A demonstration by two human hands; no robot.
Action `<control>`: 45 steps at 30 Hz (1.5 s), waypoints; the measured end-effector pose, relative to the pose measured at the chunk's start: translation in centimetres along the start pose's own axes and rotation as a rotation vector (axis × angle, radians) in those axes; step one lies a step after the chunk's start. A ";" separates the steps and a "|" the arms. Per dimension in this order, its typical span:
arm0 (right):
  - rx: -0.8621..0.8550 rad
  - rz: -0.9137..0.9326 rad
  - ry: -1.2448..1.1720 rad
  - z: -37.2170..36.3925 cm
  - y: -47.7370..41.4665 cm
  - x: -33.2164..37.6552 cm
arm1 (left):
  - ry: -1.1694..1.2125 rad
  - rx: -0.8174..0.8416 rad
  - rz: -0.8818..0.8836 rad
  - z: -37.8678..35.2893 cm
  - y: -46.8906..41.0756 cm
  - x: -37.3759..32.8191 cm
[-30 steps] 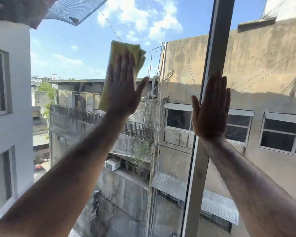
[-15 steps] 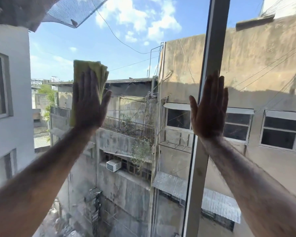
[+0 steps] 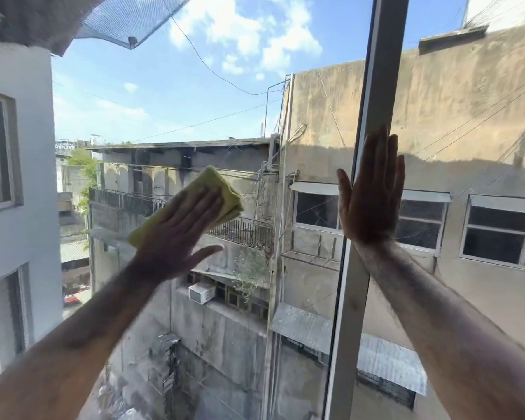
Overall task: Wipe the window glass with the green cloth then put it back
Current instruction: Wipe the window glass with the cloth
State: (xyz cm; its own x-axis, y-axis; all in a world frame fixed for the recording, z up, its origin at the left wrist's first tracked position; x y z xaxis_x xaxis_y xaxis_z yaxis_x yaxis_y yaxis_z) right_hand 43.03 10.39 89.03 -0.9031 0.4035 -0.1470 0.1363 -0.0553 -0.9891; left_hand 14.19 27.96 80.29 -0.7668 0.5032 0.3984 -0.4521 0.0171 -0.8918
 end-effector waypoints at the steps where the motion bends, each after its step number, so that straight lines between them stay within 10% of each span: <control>1: 0.008 -0.001 0.003 0.0 0.0 0.0 | 0.019 -0.007 0.147 0.2 -0.7 1.9; 6: 0.038 -0.005 -0.001 0.1 0.0 0.1 | 0.184 -0.066 0.701 2.8 -10.3 3.3; 13: 0.030 0.002 0.023 -0.1 0.1 0.0 | 0.120 0.001 -0.046 1.2 -9.4 -10.1; 16: 0.026 -0.001 0.010 -0.2 0.1 -0.1 | 0.090 0.058 -0.112 -0.1 -2.6 -8.3; 24: 0.022 0.001 0.005 -0.3 0.2 -0.1 | 0.191 -0.056 0.747 2.0 -9.3 3.5; 33: 0.017 -0.003 0.004 -0.1 0.2 0.0 | 0.074 0.081 -0.119 -0.3 -2.2 -8.8; 45: 0.011 -0.007 -0.003 -0.5 0.2 -0.3 | 0.198 -0.079 0.778 3.3 -13.8 3.1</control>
State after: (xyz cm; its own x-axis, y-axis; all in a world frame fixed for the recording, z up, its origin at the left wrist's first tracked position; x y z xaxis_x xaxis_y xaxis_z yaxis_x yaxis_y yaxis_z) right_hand 43.49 10.68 88.91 -0.9053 0.4010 -0.1399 0.1255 -0.0620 -0.9902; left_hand 16.54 26.44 94.57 -0.7506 0.5395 -0.3815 0.2171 -0.3439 -0.9135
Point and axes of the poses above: each hand's wrist, its own y-axis away from the middle knuckle, its own z-axis out of the back of the hand, x = y × z, the point moved 5 cm from there along -y, towards the middle knuckle, and after that the axes turned 10 degrees about z, right-handed, at the moved point
